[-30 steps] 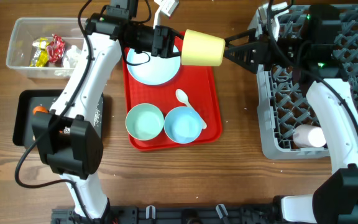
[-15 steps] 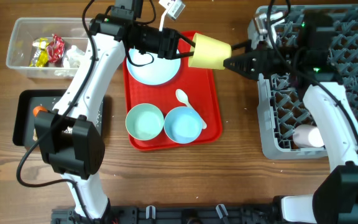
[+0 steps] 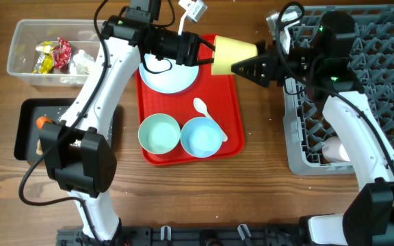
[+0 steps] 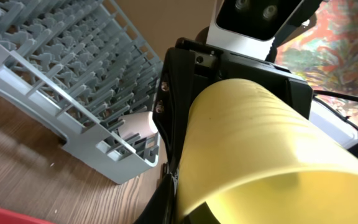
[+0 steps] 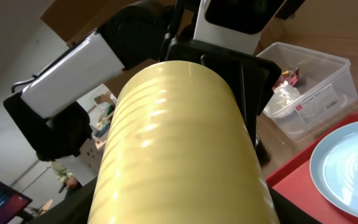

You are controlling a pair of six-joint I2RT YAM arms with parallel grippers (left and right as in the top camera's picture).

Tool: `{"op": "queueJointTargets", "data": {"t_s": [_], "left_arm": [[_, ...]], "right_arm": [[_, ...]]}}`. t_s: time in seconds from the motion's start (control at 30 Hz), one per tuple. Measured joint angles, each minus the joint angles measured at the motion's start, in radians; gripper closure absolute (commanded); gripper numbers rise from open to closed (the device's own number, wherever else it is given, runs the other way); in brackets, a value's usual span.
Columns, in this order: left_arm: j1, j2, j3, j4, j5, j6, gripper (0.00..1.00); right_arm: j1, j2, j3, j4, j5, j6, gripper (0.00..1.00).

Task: Sort waste into correct bins and load items into the dishwasher rack
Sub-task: 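Carry the yellow cup with the right gripper into the dish rack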

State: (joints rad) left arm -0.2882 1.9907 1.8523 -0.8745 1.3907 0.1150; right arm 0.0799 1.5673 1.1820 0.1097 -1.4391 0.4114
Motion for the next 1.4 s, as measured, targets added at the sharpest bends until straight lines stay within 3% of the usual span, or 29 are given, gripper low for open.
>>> {"op": "queueJointTargets", "data": {"t_s": [0.17,0.27,0.37,0.87,1.0,1.07,1.23,1.4], "left_arm": [[0.000,0.000,0.000,0.000,0.009,0.000,0.92],[0.000,0.000,0.000,-0.002,0.002,-0.003,0.80],[0.000,0.000,0.000,-0.003,-0.007,-0.004,0.77],[0.000,0.000,0.000,-0.052,-0.089,-0.005,0.77],[0.000,0.000,0.000,-0.087,-0.219,-0.005,0.77],[0.000,0.000,0.000,-0.109,-0.300,-0.005,0.78],[0.000,0.000,0.000,-0.132,-0.520,-0.005,0.78],[0.000,0.000,0.000,-0.132,-0.655,-0.004,0.78]], "right_arm": [[0.000,0.000,0.000,0.012,-0.003,0.038,0.51],[0.000,0.000,0.000,0.020,-0.003,0.038,0.52],[0.000,0.000,0.000,0.022,-0.003,0.038,0.54],[-0.160,0.000,0.000,-0.011,-0.044,0.034,0.54],[-0.215,0.000,0.004,-0.238,0.077,-0.043,0.52],[-0.217,0.000,0.004,-0.426,0.233,-0.122,0.52],[-0.217,-0.018,0.011,-0.661,0.604,-0.216,0.47],[-0.272,-0.103,0.184,-0.990,0.887,-0.257,0.52]]}}
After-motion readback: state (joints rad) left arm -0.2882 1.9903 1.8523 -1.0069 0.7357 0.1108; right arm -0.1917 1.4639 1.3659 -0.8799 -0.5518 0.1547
